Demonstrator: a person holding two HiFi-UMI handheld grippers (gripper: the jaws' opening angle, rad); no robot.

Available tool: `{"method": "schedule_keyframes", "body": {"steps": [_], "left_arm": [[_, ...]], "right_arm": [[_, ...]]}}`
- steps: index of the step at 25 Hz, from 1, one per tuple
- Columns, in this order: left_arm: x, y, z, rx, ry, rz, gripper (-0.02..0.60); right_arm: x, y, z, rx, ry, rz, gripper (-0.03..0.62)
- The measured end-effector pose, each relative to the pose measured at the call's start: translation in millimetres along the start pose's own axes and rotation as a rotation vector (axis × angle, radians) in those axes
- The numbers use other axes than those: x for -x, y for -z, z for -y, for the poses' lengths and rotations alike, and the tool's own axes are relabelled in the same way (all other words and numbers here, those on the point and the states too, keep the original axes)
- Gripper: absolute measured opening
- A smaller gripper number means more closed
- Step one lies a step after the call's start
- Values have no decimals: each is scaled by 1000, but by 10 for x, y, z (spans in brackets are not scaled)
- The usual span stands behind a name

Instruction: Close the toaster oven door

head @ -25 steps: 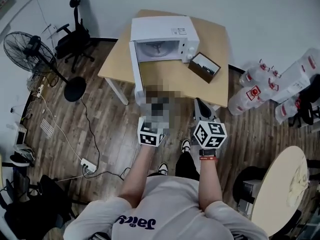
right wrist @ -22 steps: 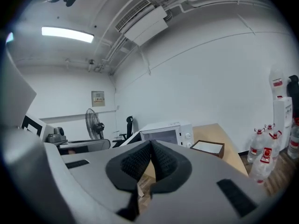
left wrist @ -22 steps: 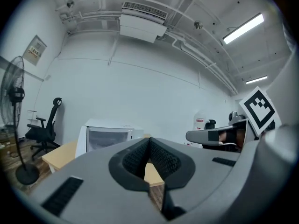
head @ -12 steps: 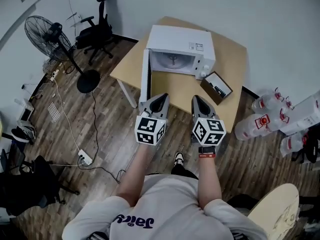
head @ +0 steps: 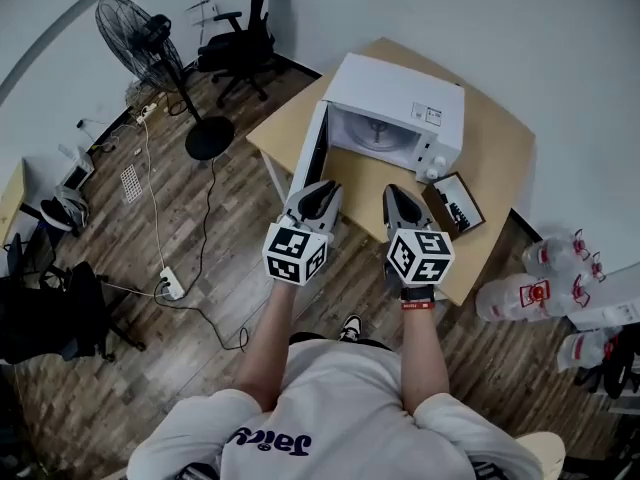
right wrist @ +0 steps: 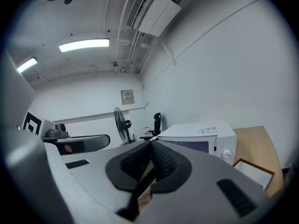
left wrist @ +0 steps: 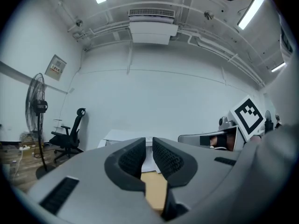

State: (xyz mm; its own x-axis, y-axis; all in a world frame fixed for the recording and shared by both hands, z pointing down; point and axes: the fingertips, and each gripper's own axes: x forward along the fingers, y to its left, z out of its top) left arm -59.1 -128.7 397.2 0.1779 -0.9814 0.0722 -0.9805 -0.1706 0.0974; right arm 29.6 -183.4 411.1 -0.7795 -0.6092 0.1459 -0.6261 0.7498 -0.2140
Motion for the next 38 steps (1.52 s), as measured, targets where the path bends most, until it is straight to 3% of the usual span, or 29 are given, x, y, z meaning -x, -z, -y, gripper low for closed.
{"method": "schedule_keyframes", "body": {"steps": [4,10,23,29,38], "left_arm": [[66,-43,-210,-7,-69,12,58],[332,57,-631,-36,-115,-39,90],[664,442,-1574,13,-57,-111,112],[723,678,-1737,32,43,-152,157],[711,999,-1711,-40,271,-230,247]], "right_arm": [[-212,41,-58,-10,-76,-18,15],[-560,268,-370,-12,-171,-82,15],[-1225,312,-549,-15,-125,-101,15],[-1373,325,-563,-3,-99,-108,15],[-1457,388,-550,27,-56,-124,15]]}}
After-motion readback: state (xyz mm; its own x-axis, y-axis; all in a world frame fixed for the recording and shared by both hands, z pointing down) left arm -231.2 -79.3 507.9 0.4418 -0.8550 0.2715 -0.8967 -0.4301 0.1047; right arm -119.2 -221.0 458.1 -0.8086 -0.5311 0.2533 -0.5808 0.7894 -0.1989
